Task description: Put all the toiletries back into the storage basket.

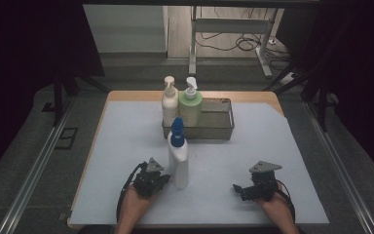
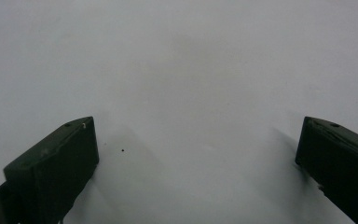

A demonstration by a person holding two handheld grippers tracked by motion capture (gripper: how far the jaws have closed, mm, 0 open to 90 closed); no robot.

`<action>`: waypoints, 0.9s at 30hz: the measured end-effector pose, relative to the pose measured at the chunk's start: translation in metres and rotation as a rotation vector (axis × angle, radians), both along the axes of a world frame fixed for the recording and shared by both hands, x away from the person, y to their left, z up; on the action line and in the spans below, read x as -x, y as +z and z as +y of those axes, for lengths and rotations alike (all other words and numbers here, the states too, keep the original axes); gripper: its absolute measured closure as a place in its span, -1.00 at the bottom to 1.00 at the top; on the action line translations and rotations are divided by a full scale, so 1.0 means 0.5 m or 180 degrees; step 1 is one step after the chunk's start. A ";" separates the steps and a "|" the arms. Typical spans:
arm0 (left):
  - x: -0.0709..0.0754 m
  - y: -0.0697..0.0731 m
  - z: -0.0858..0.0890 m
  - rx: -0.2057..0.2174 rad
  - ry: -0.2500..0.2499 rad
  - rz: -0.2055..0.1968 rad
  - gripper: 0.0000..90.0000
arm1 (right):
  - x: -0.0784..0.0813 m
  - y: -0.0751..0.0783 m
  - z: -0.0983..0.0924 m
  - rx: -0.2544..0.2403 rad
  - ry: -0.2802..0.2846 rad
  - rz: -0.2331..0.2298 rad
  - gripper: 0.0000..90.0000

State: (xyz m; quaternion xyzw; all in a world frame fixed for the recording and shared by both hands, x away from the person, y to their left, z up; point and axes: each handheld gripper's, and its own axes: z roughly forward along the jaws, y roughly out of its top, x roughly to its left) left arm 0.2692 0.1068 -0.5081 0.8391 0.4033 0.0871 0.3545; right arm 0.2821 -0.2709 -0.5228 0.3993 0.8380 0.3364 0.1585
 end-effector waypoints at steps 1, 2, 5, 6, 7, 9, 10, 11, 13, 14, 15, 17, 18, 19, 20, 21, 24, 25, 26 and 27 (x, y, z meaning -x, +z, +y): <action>0.001 0.000 -0.004 0.0008 -0.0015 0.0008 0.99 | 0.000 0.000 0.000 0.0002 0.0002 0.0003 -1.00; 0.002 0.000 -0.007 0.0003 -0.0043 0.0005 0.99 | 0.000 0.000 0.000 0.0002 0.0002 0.0003 -1.00; 0.004 0.000 -0.020 -0.0003 -0.0149 0.0003 0.99 | 0.000 0.000 0.000 0.0001 0.0002 0.0003 -1.00; 0.004 0.000 -0.023 0.0002 -0.0158 0.0008 0.99 | 0.000 0.000 0.000 0.0002 0.0001 0.0003 -1.00; 0.004 0.000 -0.027 0.0022 -0.0176 0.0020 0.99 | 0.000 0.000 0.000 0.0002 0.0002 0.0003 -1.00; 0.004 -0.001 -0.034 0.0035 -0.0204 0.0026 0.99 | 0.000 0.000 0.000 0.0002 0.0001 0.0003 -1.00; 0.003 0.000 -0.038 0.0033 -0.0221 0.0030 0.99 | 0.000 0.000 0.000 0.0003 0.0002 0.0003 -1.00; 0.003 0.000 -0.041 0.0037 -0.0236 0.0033 0.99 | 0.000 0.000 0.000 0.0003 0.0002 0.0004 -1.00; 0.002 -0.001 -0.047 0.0052 -0.0259 0.0029 0.99 | 0.000 0.000 0.000 0.0003 0.0001 0.0004 -1.00; 0.002 -0.002 -0.050 0.0057 -0.0279 0.0032 0.99 | 0.000 0.000 0.000 0.0003 0.0002 0.0003 -1.00; 0.002 -0.003 -0.052 0.0071 -0.0290 0.0033 0.99 | 0.000 0.000 0.000 0.0003 0.0002 0.0004 -1.00; 0.002 -0.005 -0.054 0.0089 -0.0312 0.0037 0.99 | 0.000 0.000 0.000 0.0003 0.0003 0.0003 -1.00; 0.002 -0.005 -0.053 0.0093 -0.0307 0.0031 0.99 | 0.000 0.000 0.000 0.0003 0.0002 0.0004 -1.00; 0.002 -0.005 -0.051 0.0092 -0.0299 0.0028 0.97 | 0.000 0.000 0.000 0.0004 0.0000 0.0003 -1.00; 0.003 -0.005 -0.049 0.0091 -0.0274 0.0026 0.93 | 0.000 0.000 0.000 0.0005 0.0003 0.0007 -1.00; 0.003 -0.003 -0.046 0.0094 -0.0266 0.0015 0.89 | 0.000 0.000 0.000 0.0004 0.0000 0.0006 -1.00; 0.007 0.001 -0.035 0.0117 -0.0214 -0.0030 0.74 | 0.000 0.001 0.001 0.0011 -0.0003 0.0013 -1.00; 0.010 0.003 -0.030 0.0117 -0.0195 -0.0057 0.67 | 0.000 0.001 0.001 0.0011 -0.0003 0.0016 -1.00; 0.011 0.004 -0.027 0.0119 -0.0181 -0.0061 0.60 | -0.001 0.002 0.001 0.0010 -0.0005 0.0021 -1.00; 0.013 0.004 -0.023 0.0118 -0.0164 -0.0070 0.51 | -0.001 0.002 0.001 0.0010 -0.0004 0.0020 -1.00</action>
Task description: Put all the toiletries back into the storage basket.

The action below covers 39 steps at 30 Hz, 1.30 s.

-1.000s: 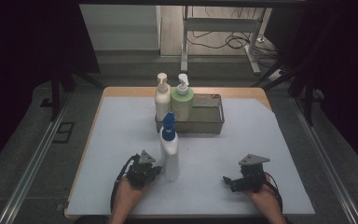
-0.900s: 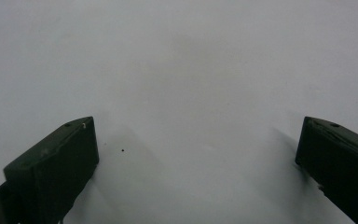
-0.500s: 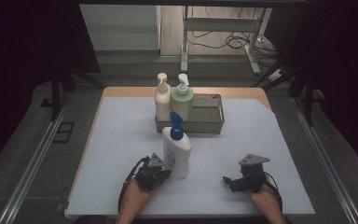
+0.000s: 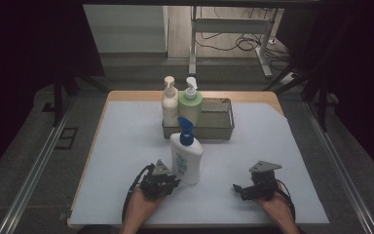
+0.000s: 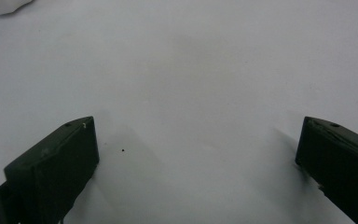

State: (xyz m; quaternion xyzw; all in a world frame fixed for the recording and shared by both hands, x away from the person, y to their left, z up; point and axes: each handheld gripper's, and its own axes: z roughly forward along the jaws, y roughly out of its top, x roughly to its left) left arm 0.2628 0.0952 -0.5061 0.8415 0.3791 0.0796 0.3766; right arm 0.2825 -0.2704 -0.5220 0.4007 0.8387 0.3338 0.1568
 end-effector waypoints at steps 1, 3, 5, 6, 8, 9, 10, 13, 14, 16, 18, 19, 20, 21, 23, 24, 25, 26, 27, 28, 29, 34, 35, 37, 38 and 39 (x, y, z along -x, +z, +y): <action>0.003 0.000 0.003 -0.0012 0.0020 -0.0025 0.40 | 0.000 0.000 0.000 0.0000 0.0003 0.0000 -1.00; 0.006 -0.001 0.010 -0.0062 0.0037 -0.0061 0.31 | 0.000 0.001 0.000 -0.0005 -0.0001 0.0014 -1.00; 0.009 -0.001 0.015 -0.0113 0.0075 -0.0115 0.16 | 0.000 0.001 0.000 -0.0002 -0.0001 0.0016 -1.00; 0.011 0.000 0.017 -0.0140 0.0073 -0.0135 0.11 | -0.001 0.002 0.000 0.0003 0.0001 0.0017 -1.00; 0.013 0.000 0.021 -0.0167 0.0092 -0.0150 -0.05 | 0.000 0.006 -0.001 -0.0044 0.0038 0.0023 -0.97; 0.015 0.001 0.022 -0.0172 0.0103 -0.0161 -0.05 | 0.000 0.006 -0.001 -0.0044 0.0038 0.0023 -0.97; 0.017 0.001 0.023 -0.0188 0.0111 -0.0179 -0.09 | 0.001 0.007 -0.002 -0.0078 0.0039 0.0016 -0.97; 0.022 0.002 0.027 -0.0204 0.0124 -0.0188 -0.20 | 0.003 0.015 -0.002 -0.0113 0.0052 -0.0034 -0.97; 0.023 0.002 0.029 -0.0205 0.0132 -0.0195 -0.24 | 0.003 0.017 -0.002 -0.0118 0.0070 -0.0044 -0.97; 0.026 0.001 0.032 -0.0217 0.0145 -0.0201 -0.33 | 0.005 0.019 -0.001 -0.0125 0.0081 -0.0040 -0.97; 0.030 0.001 0.036 -0.0249 0.0155 -0.0199 -0.39 | 0.006 0.022 0.001 -0.0126 0.0101 -0.0043 -0.98; 0.031 0.000 0.037 -0.0254 0.0170 -0.0201 -0.43 | 0.007 0.024 0.002 -0.0119 0.0119 -0.0052 -0.98; 0.033 -0.002 0.041 -0.0271 0.0186 -0.0202 -0.47 | 0.007 0.026 0.004 -0.0114 0.0129 -0.0059 -0.99; 0.035 -0.003 0.044 -0.0290 0.0194 -0.0205 -0.50 | 0.008 0.029 0.006 -0.0099 0.0150 -0.0076 -0.99; 0.038 -0.004 0.052 -0.0299 0.0217 -0.0200 -0.53 | 0.010 0.035 0.010 -0.0114 0.0184 -0.0088 -1.00; 0.039 -0.005 0.056 -0.0288 0.0229 -0.0199 -0.54 | 0.011 0.038 0.011 -0.0118 0.0213 -0.0111 -1.00; 0.041 -0.006 0.058 -0.0293 0.0240 -0.0201 -0.55 | 0.013 0.043 0.014 -0.0134 0.0225 -0.0124 -1.00; 0.042 -0.006 0.061 -0.0293 0.0248 -0.0202 -0.57 | 0.013 0.046 0.015 -0.0139 0.0238 -0.0144 -1.00; 0.043 -0.007 0.062 -0.0283 0.0267 -0.0207 -0.59 | 0.014 0.049 0.016 -0.0153 0.0246 -0.0150 -1.00; 0.043 -0.007 0.063 -0.0281 0.0276 -0.0217 -0.61 | 0.015 0.053 0.018 -0.0162 0.0252 -0.0163 -1.00; 0.044 -0.007 0.065 -0.0288 0.0299 -0.0234 -0.63 | 0.016 0.056 0.020 -0.0174 0.0256 -0.0175 -1.00; 0.046 -0.014 0.065 -0.0358 0.0324 -0.0269 -0.70 | 0.024 0.075 0.028 -0.0313 0.0335 -0.0231 -1.00; 0.047 -0.016 0.065 -0.0385 0.0319 -0.0278 -0.70 | 0.026 0.078 0.030 -0.0333 0.0347 -0.0242 -1.00; 0.047 -0.019 0.064 -0.0437 0.0347 -0.0299 -0.71 | 0.029 0.085 0.034 -0.0362 0.0363 -0.0235 -1.00; 0.046 -0.022 0.064 -0.0459 0.0362 -0.0307 -0.71 | 0.029 0.088 0.035 -0.0349 0.0380 -0.0234 -1.00; 0.046 -0.024 0.064 -0.0474 0.0364 -0.0302 -0.71 | 0.030 0.092 0.038 -0.0328 0.0405 -0.0249 -1.00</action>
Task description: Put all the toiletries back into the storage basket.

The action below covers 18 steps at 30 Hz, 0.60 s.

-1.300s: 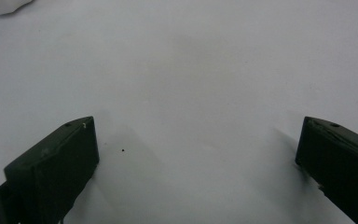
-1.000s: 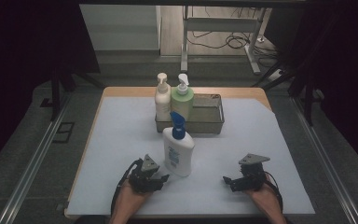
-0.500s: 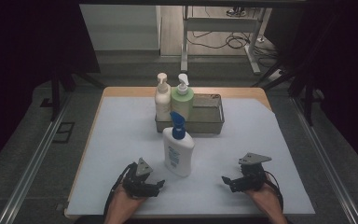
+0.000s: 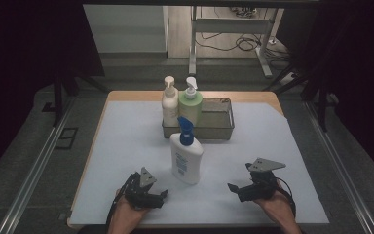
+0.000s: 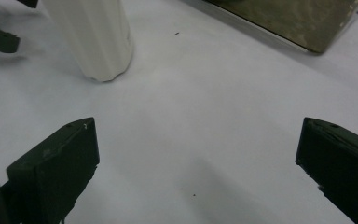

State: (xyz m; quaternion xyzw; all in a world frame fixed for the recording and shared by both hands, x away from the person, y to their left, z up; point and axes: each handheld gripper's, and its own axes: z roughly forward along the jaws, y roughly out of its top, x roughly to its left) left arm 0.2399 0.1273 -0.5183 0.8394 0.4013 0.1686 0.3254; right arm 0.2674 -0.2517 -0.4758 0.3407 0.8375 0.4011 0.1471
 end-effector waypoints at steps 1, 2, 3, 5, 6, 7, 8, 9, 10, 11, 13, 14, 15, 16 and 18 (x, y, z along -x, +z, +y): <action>-0.001 -0.003 0.001 -0.0004 0.0005 0.0013 -0.71 | 0.000 0.004 0.002 -0.0001 0.0007 -0.0015 -1.00; -0.001 -0.004 0.002 0.0031 0.0010 0.0025 -0.72 | 0.001 0.008 0.003 -0.0018 0.0016 -0.0006 -1.00; -0.002 -0.006 0.004 0.0067 0.0017 0.0044 -0.72 | 0.000 0.016 0.006 -0.0030 0.0046 -0.0015 -1.00; -0.004 -0.009 0.010 0.0150 0.0031 0.0086 -0.72 | 0.000 0.019 0.007 -0.0046 0.0048 -0.0014 -1.00; -0.004 -0.009 0.010 0.0153 0.0029 0.0088 -0.72 | -0.001 0.023 0.009 -0.0059 0.0067 -0.0014 -1.00; -0.004 -0.009 0.009 0.0140 0.0027 0.0085 -0.73 | -0.002 0.026 0.010 -0.0072 0.0077 -0.0018 -1.00; -0.004 -0.009 0.009 0.0132 0.0024 0.0082 -0.73 | -0.004 0.032 0.015 -0.0108 0.0105 -0.0026 -1.00; -0.004 -0.010 0.009 0.0140 0.0027 0.0083 -0.73 | -0.004 0.032 0.015 -0.0108 0.0105 -0.0026 -1.00; -0.004 -0.010 0.010 0.0143 0.0027 0.0087 -0.73 | -0.004 0.033 0.017 -0.0120 0.0115 -0.0026 -1.00; -0.004 -0.010 0.010 0.0142 0.0025 0.0092 -0.73 | -0.005 0.035 0.021 -0.0135 0.0140 -0.0033 -1.00; -0.005 -0.010 0.010 0.0147 0.0029 0.0095 -0.73 | -0.006 0.039 0.028 -0.0131 0.0181 -0.0045 -1.00; -0.005 -0.010 0.010 0.0148 0.0028 0.0099 -0.73 | -0.006 0.040 0.032 -0.0120 0.0196 -0.0059 -1.00; -0.004 -0.010 0.011 0.0132 0.0019 0.0095 -0.73 | -0.007 0.042 0.035 -0.0110 0.0213 -0.0067 -1.00; -0.003 -0.011 0.009 0.0166 0.0041 0.0085 -0.73 | -0.008 0.044 0.039 -0.0102 0.0236 -0.0074 -1.00; -0.003 -0.011 0.009 0.0165 0.0043 0.0082 -0.73 | -0.010 0.046 0.045 -0.0094 0.0269 -0.0077 -1.00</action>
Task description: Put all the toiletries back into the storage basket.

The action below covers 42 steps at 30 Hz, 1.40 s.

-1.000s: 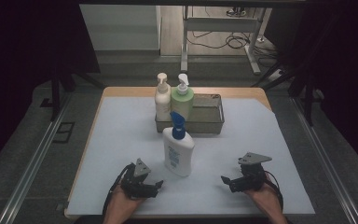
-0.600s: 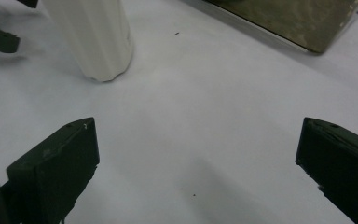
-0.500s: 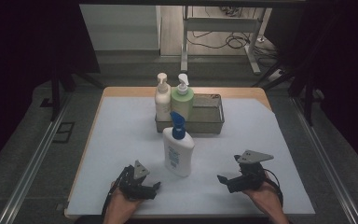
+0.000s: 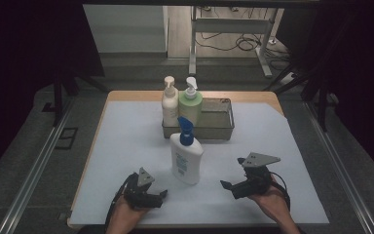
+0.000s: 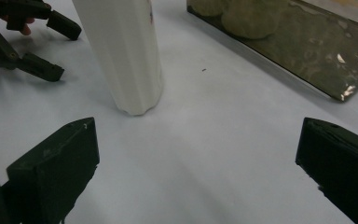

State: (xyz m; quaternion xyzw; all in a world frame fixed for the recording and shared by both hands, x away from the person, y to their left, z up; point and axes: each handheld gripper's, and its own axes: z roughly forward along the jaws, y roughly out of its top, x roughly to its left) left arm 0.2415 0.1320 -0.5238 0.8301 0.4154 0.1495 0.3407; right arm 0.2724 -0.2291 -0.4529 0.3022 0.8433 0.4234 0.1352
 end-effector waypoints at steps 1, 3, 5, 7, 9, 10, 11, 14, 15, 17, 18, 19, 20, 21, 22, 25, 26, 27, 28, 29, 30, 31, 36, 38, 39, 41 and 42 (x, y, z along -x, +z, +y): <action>0.000 0.000 0.000 0.0000 -0.0001 0.0003 -0.73 | -0.001 0.001 0.004 0.0015 0.0005 0.0003 -1.00; 0.000 0.000 0.000 -0.0001 -0.0001 0.0002 -0.73 | -0.003 0.004 0.011 0.0057 0.0022 -0.0003 -1.00; 0.000 0.000 0.000 0.0002 0.0002 -0.0002 -0.73 | -0.004 0.006 0.017 0.0066 0.0046 0.0000 -1.00; 0.000 0.000 0.000 0.0003 0.0002 -0.0002 -0.73 | -0.006 0.010 0.026 0.0057 0.0076 0.0002 -1.00; 0.000 0.000 0.001 -0.0001 -0.0002 -0.0003 -0.73 | -0.008 0.015 0.033 0.0063 0.0092 -0.0009 -1.00; 0.000 0.000 0.001 0.0000 -0.0002 -0.0005 -0.73 | -0.010 0.018 0.037 0.0059 0.0104 -0.0017 -1.00; 0.000 0.000 0.000 0.0004 0.0001 -0.0009 -0.73 | -0.011 0.021 0.042 0.0048 0.0111 -0.0024 -1.00; 0.001 -0.001 0.001 0.0006 0.0003 -0.0017 -0.73 | -0.016 0.029 0.053 0.0025 0.0136 -0.0030 -1.00; 0.001 -0.001 0.001 0.0007 0.0007 -0.0019 -0.72 | -0.019 0.033 0.060 0.0028 0.0157 -0.0030 -1.00; 0.001 0.000 0.002 -0.0020 -0.0014 -0.0015 -0.72 | -0.023 0.035 0.069 0.0002 0.0147 -0.0029 -1.00; 0.001 0.000 0.002 -0.0020 -0.0013 -0.0015 -0.72 | -0.025 0.037 0.073 -0.0031 0.0139 -0.0016 -1.00; 0.001 0.000 0.002 -0.0019 -0.0013 -0.0016 -0.72 | -0.028 0.037 0.078 -0.0057 0.0137 -0.0007 -1.00; 0.001 0.000 0.002 -0.0019 -0.0015 -0.0016 -0.72 | -0.030 0.038 0.083 -0.0077 0.0138 0.0003 -1.00; 0.001 0.000 0.002 -0.0021 -0.0015 -0.0016 -0.72 | -0.032 0.039 0.087 -0.0083 0.0135 0.0004 -1.00; 0.001 0.000 0.002 -0.0021 -0.0015 -0.0018 -0.72 | -0.034 0.040 0.092 -0.0093 0.0134 0.0008 -1.00; 0.001 0.001 0.002 -0.0040 -0.0028 -0.0018 -0.72 | -0.041 0.044 0.108 -0.0097 0.0147 0.0019 -1.00; 0.002 0.000 0.002 -0.0026 -0.0018 -0.0022 -0.72 | -0.044 0.045 0.113 -0.0091 0.0158 0.0008 -1.00; 0.002 0.000 0.001 -0.0021 -0.0016 -0.0024 -0.72 | -0.045 0.046 0.117 -0.0090 0.0160 0.0005 -1.00; 0.002 0.000 0.001 -0.0022 -0.0015 -0.0024 -0.72 | -0.047 0.048 0.123 -0.0084 0.0168 0.0000 -1.00; 0.002 0.000 0.001 -0.0022 -0.0014 -0.0024 -0.72 | -0.048 0.049 0.127 -0.0076 0.0172 -0.0008 -1.00; 0.002 0.000 0.001 -0.0022 -0.0014 -0.0024 -0.72 | -0.050 0.050 0.131 -0.0074 0.0167 -0.0009 -1.00; 0.002 0.000 0.001 -0.0022 -0.0014 -0.0024 -0.72 | -0.052 0.051 0.135 -0.0067 0.0177 -0.0015 -1.00; 0.002 0.000 0.001 -0.0024 -0.0015 -0.0028 -0.72 | -0.058 0.060 0.152 -0.0091 0.0190 -0.0020 -1.00; 0.002 0.000 0.001 -0.0024 -0.0014 -0.0028 -0.72 | -0.059 0.065 0.159 -0.0047 0.0228 -0.0042 -1.00; 0.002 0.000 0.001 -0.0024 -0.0013 -0.0028 -0.72 | -0.059 0.066 0.162 -0.0047 0.0234 -0.0058 -1.00; 0.002 0.000 0.001 -0.0026 -0.0015 -0.0028 -0.72 | -0.061 0.070 0.170 -0.0070 0.0249 -0.0048 -1.00; 0.002 0.000 0.001 -0.0026 -0.0015 -0.0028 -0.72 | -0.062 0.072 0.177 -0.0049 0.0259 -0.0043 -1.00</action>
